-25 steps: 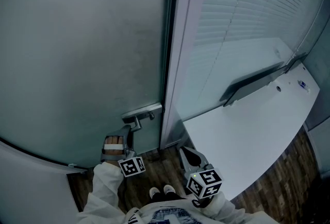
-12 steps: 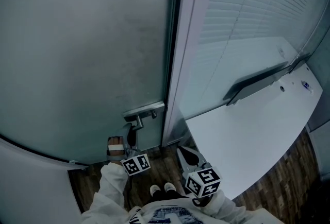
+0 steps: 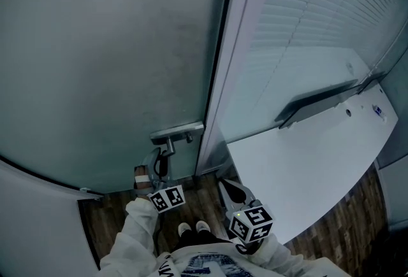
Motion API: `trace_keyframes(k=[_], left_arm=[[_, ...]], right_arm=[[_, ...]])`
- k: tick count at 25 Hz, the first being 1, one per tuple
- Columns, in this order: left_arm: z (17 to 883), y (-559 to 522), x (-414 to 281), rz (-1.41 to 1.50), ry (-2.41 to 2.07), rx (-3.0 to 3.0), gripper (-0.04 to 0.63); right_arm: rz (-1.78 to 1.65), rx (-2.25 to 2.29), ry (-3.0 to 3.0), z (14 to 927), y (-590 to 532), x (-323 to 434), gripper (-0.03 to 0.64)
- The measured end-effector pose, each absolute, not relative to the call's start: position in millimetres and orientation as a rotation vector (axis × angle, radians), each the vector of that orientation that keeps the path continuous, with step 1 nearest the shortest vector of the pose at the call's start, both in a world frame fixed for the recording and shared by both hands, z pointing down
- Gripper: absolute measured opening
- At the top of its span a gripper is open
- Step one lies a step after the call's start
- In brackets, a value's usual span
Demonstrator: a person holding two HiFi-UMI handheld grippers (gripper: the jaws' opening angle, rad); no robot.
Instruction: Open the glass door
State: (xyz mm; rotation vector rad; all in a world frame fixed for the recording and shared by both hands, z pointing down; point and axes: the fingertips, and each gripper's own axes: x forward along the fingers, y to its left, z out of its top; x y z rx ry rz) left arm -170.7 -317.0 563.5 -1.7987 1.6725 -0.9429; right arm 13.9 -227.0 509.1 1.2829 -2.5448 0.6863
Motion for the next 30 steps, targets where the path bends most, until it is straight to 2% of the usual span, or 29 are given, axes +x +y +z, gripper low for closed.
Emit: trace_keyframes(k=[20, 30], left_arm=[[565.4, -257.6, -154.8, -1.138, 1.682, -1.829, 0.117], [538.9, -231.9, -157.5, -1.270, 1.610, -1.731, 0.104]], right_arm=[[0.754, 1.196, -2.593, 512.6, -212.9, 15.4, 0.006], [0.767, 1.116, -2.637, 494.3, -202.3, 6.0, 0.006]])
